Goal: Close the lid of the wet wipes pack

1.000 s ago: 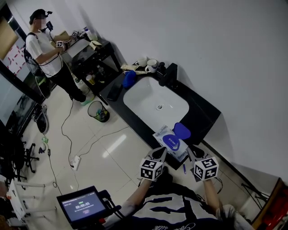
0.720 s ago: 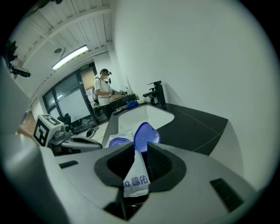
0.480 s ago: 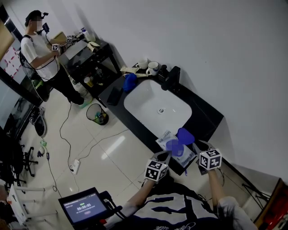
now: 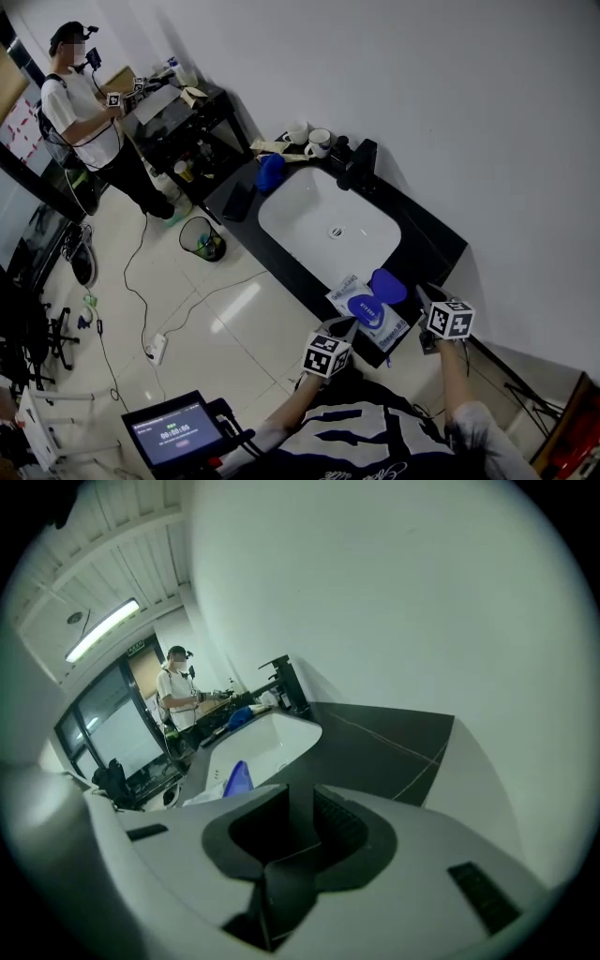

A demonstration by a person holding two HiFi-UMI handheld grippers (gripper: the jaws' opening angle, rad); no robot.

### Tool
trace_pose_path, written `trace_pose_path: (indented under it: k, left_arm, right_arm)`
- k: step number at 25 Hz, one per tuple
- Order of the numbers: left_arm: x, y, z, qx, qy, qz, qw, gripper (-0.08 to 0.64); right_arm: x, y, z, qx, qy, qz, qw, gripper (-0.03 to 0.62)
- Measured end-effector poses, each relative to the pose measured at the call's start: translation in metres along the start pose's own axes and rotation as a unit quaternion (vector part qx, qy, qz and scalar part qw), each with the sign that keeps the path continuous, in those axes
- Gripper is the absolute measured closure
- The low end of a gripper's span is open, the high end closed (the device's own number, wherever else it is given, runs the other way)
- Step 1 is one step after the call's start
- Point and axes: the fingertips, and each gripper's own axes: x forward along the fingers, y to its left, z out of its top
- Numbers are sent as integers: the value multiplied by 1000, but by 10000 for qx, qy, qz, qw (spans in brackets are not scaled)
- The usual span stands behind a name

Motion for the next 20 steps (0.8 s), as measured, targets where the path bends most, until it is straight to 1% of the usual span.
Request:
trace_pose_path:
  k: [4, 10, 14, 20]
  left_arm:
    - [-7, -6, 1, 31, 14, -30, 10000, 561]
    - [-6, -4, -1, 11, 11, -39, 10000, 560]
    - [-10, -3, 1, -18, -42, -46, 10000, 560]
    - [-18, 7, 0, -140, -59, 85, 9998, 561]
  right_arm:
    - [1, 11, -9, -201, 306, 93, 9993, 518]
    - [-3, 47, -8, -356, 159, 527, 9978, 518]
    - [-10, 81, -15, -815, 223, 789, 9933, 518]
    - [-4, 125, -35, -1484, 430, 1132, 9815, 518]
